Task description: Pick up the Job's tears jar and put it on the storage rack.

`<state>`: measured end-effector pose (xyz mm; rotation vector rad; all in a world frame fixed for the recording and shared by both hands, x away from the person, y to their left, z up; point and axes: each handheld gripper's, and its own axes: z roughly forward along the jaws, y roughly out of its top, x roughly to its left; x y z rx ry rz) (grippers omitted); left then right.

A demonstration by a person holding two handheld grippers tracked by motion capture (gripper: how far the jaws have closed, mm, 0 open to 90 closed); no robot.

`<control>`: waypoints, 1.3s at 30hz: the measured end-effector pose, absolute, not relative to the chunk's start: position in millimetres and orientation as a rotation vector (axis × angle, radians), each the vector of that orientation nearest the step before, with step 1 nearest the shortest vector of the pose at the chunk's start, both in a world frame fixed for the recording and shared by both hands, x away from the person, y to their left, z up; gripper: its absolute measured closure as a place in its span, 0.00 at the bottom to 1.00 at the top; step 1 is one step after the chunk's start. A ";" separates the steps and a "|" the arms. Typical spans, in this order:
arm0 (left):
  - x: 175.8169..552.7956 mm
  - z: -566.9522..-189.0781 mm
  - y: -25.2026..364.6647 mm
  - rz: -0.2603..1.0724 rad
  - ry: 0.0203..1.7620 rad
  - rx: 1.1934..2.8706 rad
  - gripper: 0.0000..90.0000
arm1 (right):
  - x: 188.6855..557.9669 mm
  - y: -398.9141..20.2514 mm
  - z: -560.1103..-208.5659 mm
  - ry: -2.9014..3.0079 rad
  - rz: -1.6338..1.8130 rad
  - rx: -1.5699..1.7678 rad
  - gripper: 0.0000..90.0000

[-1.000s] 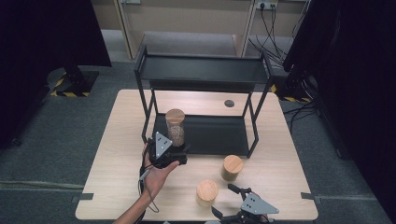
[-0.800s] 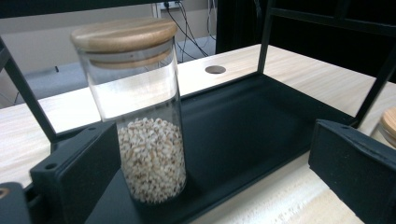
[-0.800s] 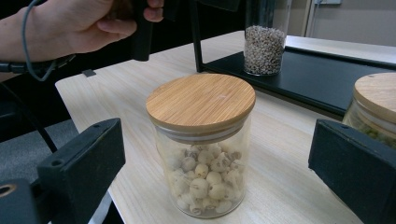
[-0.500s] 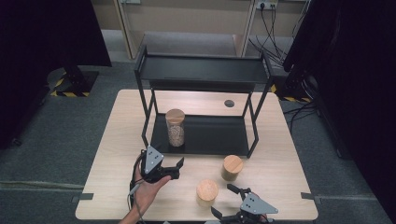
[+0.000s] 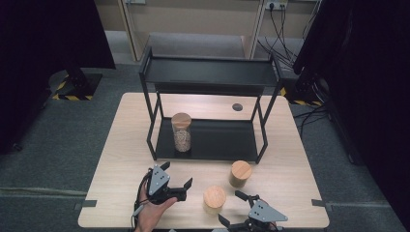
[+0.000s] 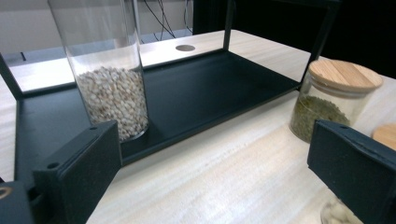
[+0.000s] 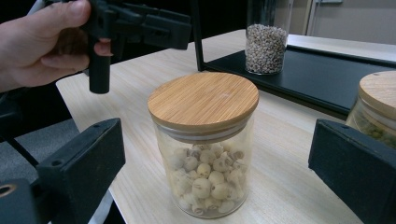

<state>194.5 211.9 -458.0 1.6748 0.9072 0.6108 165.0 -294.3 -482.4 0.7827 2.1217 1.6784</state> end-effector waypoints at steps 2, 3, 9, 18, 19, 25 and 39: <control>190.5 -461.2 212.1 0.606 0.906 1.677 0.03 | 165.0 -294.5 -482.3 2.122 1.678 0.783 0.04; 189.1 -462.2 212.3 0.605 0.902 1.685 0.03 | 165.0 -294.5 -482.3 2.121 1.678 0.783 0.04; 179.4 -467.9 211.4 0.627 0.880 1.690 0.03 | 164.8 -294.9 -482.0 2.122 1.678 0.780 0.04; 169.6 -466.6 213.4 0.634 0.863 1.688 0.03 | 165.3 -294.2 -482.0 2.127 1.674 0.782 0.04; 167.7 -467.1 214.1 0.634 0.862 1.687 0.03 | 165.3 -294.1 -482.0 2.127 1.673 0.784 0.04; 159.2 -469.1 218.5 0.625 0.863 1.686 0.03 | 165.2 -294.0 -482.0 2.128 1.672 0.780 0.04; 147.0 -487.1 218.5 0.636 0.832 1.681 0.03 | 164.5 -294.7 -481.8 2.127 1.676 0.771 0.04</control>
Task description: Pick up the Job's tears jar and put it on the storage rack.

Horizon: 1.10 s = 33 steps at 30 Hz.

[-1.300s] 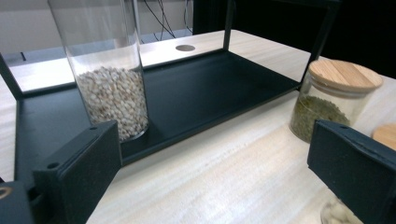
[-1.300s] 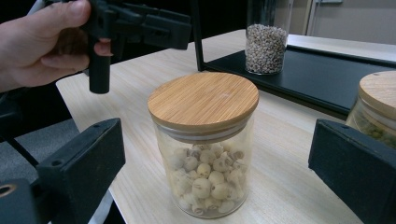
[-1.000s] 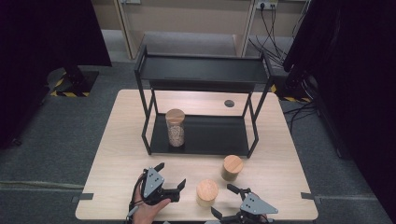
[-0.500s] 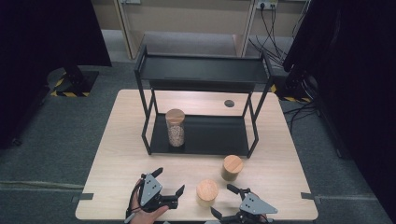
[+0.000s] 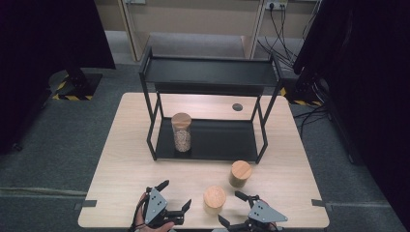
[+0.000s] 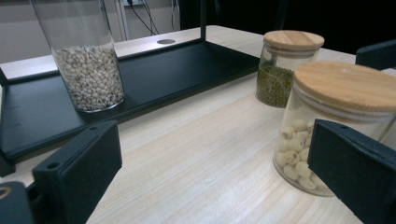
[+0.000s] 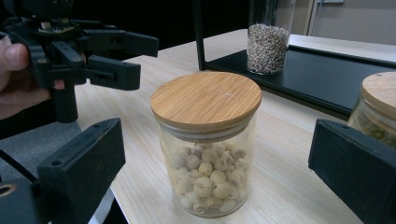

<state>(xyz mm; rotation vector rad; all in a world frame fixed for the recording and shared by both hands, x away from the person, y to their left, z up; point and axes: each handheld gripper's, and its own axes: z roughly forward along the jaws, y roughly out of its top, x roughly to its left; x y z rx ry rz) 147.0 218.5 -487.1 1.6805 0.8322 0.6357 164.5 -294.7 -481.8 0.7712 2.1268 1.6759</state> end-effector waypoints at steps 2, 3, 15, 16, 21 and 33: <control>148.7 -488.9 219.6 0.630 0.839 1.685 0.03 | 164.2 -294.9 -481.7 2.125 1.676 0.770 0.04; 149.1 -489.3 220.2 0.630 0.842 1.689 0.03 | 164.2 -295.1 -481.7 2.124 1.677 0.768 0.04; 151.4 -492.0 223.4 0.626 0.866 1.684 0.03 | 164.2 -295.3 -481.8 2.124 1.678 0.770 0.04; 151.4 -492.1 223.6 0.626 0.868 1.685 0.03 | 164.1 -295.3 -481.8 2.124 1.678 0.769 0.04; 151.3 -492.4 223.2 0.625 0.869 1.683 0.03 | 164.3 -294.9 -481.9 2.126 1.678 0.769 0.04; 150.5 -492.5 223.0 0.626 0.875 1.680 0.03 | 164.1 -294.2 -482.1 2.123 1.681 0.771 0.04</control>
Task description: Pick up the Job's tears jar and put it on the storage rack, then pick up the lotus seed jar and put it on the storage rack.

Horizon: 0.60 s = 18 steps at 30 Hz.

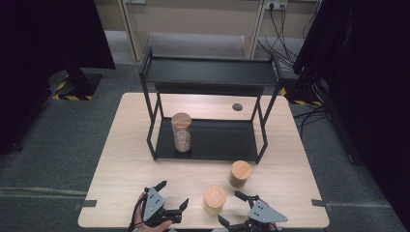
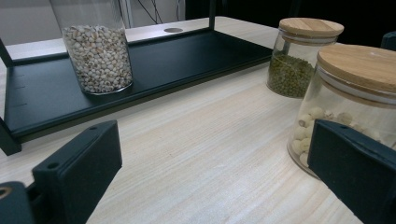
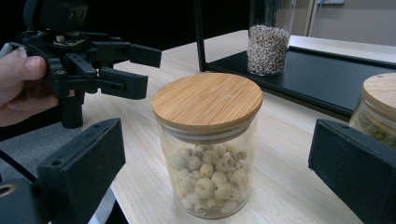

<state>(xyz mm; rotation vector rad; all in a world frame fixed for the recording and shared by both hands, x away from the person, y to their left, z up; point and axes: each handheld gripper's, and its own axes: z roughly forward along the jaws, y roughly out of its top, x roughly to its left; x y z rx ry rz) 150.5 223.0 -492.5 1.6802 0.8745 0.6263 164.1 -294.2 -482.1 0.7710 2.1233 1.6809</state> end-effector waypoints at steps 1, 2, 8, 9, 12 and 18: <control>150.5 -492.4 222.9 0.627 0.874 1.680 0.03 | 164.0 -294.3 -482.1 2.123 1.681 0.770 0.04; 150.5 -492.5 222.8 0.627 0.874 1.680 0.03 | 164.0 -294.3 -482.1 2.123 1.681 0.770 0.04; 150.2 -492.6 222.8 0.625 0.876 1.681 0.03 | 164.4 -294.8 -482.1 2.121 1.683 0.772 0.04; 150.1 -492.6 222.8 0.625 0.876 1.681 0.03 | 164.3 -294.7 -482.1 2.120 1.682 0.772 0.04; 150.0 -492.4 222.8 0.626 0.874 1.680 0.03 | 164.0 -294.5 -482.0 2.119 1.682 0.770 0.04; 150.4 -492.8 222.7 0.621 0.878 1.681 0.03 | 164.1 -294.4 -482.3 2.115 1.680 0.776 0.04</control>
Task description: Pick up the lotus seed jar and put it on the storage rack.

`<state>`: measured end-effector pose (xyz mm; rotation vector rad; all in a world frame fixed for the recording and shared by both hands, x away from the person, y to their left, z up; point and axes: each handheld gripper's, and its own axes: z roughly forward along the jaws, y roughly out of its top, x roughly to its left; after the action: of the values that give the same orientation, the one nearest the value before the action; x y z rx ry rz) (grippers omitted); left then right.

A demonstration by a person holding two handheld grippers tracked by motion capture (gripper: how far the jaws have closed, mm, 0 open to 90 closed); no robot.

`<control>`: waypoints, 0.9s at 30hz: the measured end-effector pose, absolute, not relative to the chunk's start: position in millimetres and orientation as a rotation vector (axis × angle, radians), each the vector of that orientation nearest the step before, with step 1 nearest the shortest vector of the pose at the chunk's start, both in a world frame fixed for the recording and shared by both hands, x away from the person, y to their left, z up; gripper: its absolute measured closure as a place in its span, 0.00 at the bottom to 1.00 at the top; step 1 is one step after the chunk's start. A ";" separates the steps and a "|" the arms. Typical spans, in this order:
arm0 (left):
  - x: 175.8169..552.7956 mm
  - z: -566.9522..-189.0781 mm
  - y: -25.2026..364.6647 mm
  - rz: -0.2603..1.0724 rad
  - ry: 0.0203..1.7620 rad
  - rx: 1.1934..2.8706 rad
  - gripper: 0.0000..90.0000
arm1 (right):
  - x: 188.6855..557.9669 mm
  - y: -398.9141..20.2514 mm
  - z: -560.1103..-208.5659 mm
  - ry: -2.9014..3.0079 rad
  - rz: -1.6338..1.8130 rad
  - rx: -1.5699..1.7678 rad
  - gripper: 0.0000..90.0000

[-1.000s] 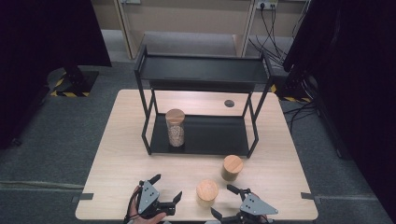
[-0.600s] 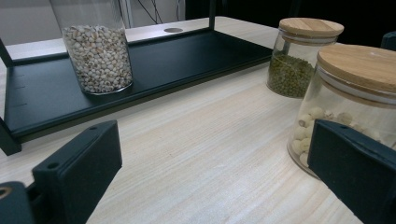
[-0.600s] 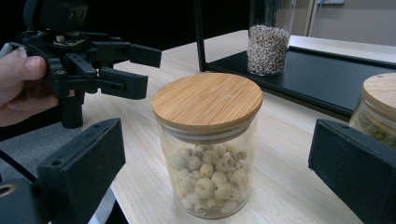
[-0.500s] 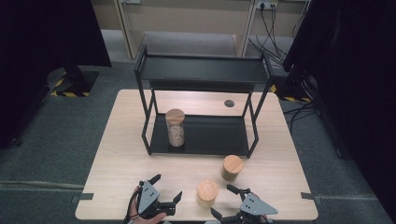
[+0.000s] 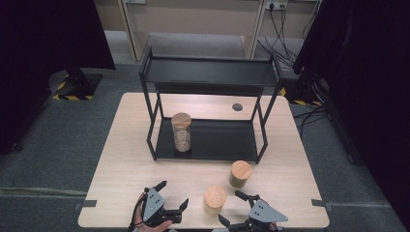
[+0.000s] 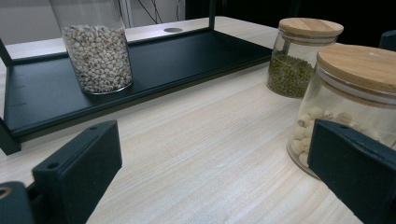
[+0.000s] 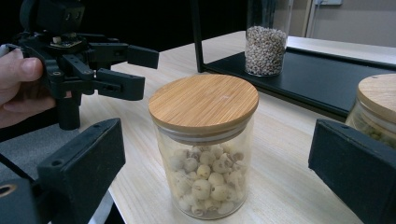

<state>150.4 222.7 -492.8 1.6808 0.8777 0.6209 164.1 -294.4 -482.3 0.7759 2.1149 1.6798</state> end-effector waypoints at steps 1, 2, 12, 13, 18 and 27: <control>150.4 -492.8 222.7 0.619 0.878 1.680 0.03 | 164.0 -294.3 -482.3 2.113 1.679 0.775 0.04; 150.4 -492.7 222.7 0.619 0.877 1.681 0.03 | 163.9 -294.0 -482.2 2.113 1.678 0.774 0.04; 150.6 -492.6 223.7 0.616 0.883 1.675 0.03 | 168.6 -284.9 -481.1 2.133 1.665 0.754 0.05; 150.7 -492.6 223.8 0.615 0.884 1.675 0.03 | 169.3 -283.8 -480.9 2.134 1.662 0.754 0.05; 150.7 -492.9 223.3 0.613 0.885 1.674 0.03 | 174.2 -278.8 -480.1 2.145 1.642 0.750 0.05; 151.3 -493.0 223.8 0.607 0.891 1.672 0.03 | 181.9 -273.1 -478.6 2.164 1.616 0.745 0.08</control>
<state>151.3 223.8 -493.0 1.6721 0.8910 0.6071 181.9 -273.1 -478.6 0.7451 2.1639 1.6159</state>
